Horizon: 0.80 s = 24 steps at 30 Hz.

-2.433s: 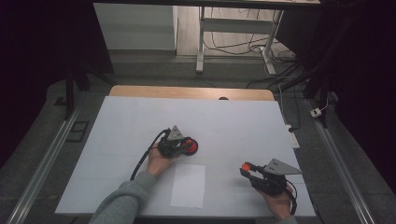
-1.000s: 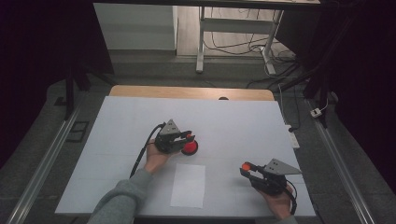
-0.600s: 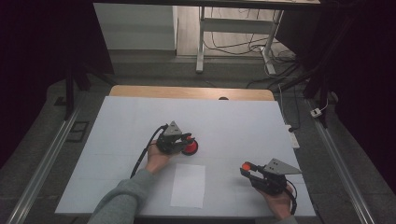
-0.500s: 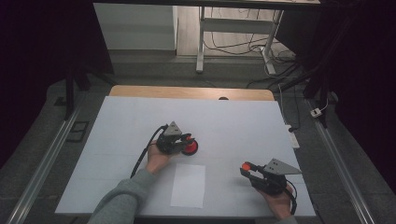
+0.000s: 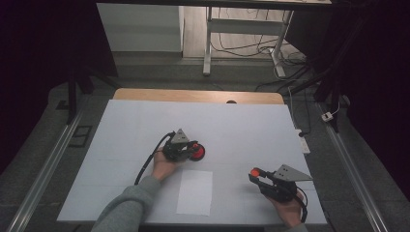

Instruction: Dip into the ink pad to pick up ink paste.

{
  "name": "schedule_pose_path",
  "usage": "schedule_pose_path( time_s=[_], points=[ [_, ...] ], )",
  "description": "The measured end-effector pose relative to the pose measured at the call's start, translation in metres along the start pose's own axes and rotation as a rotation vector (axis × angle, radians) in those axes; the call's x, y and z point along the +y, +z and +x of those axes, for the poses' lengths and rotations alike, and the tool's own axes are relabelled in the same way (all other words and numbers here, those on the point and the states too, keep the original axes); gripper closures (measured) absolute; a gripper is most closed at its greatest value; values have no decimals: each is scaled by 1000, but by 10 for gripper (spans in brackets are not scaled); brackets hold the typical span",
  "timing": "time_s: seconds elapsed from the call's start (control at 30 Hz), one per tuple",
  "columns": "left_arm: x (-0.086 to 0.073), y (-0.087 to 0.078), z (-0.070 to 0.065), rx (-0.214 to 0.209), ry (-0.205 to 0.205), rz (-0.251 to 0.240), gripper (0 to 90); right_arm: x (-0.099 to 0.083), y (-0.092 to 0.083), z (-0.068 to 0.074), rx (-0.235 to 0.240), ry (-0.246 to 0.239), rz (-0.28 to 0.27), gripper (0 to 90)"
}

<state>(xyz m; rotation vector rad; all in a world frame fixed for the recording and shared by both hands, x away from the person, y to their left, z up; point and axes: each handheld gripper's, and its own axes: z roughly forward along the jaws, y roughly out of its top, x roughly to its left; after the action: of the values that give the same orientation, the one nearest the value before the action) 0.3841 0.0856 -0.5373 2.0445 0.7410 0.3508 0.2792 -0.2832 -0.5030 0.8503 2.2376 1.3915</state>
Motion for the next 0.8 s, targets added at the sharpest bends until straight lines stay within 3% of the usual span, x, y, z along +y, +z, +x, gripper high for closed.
schedule_pose_path(
  time_s=[0.8],
  points=[
    [-1, 0, 1, -4, 5, -4, 730, -1, -1, 0, -7, 4, -3, 647]
  ],
)
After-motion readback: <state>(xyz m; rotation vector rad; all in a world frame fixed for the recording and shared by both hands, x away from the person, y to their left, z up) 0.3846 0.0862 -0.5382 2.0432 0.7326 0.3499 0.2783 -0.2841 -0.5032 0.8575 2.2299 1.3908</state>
